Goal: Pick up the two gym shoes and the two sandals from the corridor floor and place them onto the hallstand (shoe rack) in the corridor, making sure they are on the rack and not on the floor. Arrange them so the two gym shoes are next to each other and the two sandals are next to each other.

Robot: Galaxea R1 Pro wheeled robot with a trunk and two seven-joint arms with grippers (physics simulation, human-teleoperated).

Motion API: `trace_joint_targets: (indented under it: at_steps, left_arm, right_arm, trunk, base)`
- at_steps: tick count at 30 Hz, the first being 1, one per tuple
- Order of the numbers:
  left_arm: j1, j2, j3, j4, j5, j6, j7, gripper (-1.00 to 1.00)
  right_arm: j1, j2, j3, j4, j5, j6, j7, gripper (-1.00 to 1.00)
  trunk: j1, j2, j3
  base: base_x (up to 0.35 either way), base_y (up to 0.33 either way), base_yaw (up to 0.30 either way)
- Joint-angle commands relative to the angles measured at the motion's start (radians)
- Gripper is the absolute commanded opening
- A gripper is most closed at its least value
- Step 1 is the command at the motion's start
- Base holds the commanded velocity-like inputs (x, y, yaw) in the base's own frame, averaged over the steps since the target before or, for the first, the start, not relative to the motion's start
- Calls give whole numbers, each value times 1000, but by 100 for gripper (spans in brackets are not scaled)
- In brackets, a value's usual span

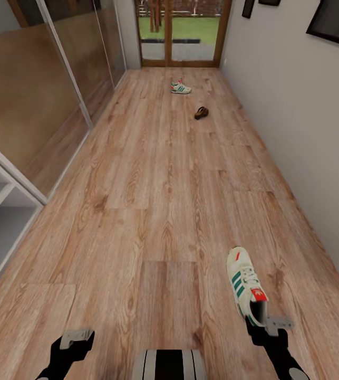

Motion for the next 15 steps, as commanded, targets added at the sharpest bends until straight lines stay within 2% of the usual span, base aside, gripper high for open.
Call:
trace_joint_targets:
  at_steps: [1,4,9,12,13,15]
  left_arm:
    - [10,-1,6,1,-3,-18,-7,100]
    - [35,0,7,0,-1,-45,-6,100]
    - [54,-2,8,-1,1,-54,-6,100]
    - [61,-3,8,-1,1,-56,-5,100]
    - [70,-4,9,-5,1,-64,-5,100]
    - [72,-4,10,-6,1,-69,-4,100]
  right_arm:
    - [16,0,-1,2,1,-24,0,-100]
    - [67,0,-1,13,1,-98,0,-100]
    - [119,0,-1,40,1,-185,-1,-100]
    - [135,1,-1,91,1,-240,0,-100]
    - [140,2,-1,139,0,-294,0,-100]
    - [141,3,-1,151,0,-312,0,-100]
  trunk:
    - [-1,0,5]
    - [-2,1,21]
    - [-4,2,49]
    - [-6,3,65]
    - [-6,3,70]
    - [-7,3,81]
  base:
    - [0,0,0]
    - [0,0,0]
    - [0,0,0]
    - [0,0,0]
    - [0,0,0]
    - [0,0,0]
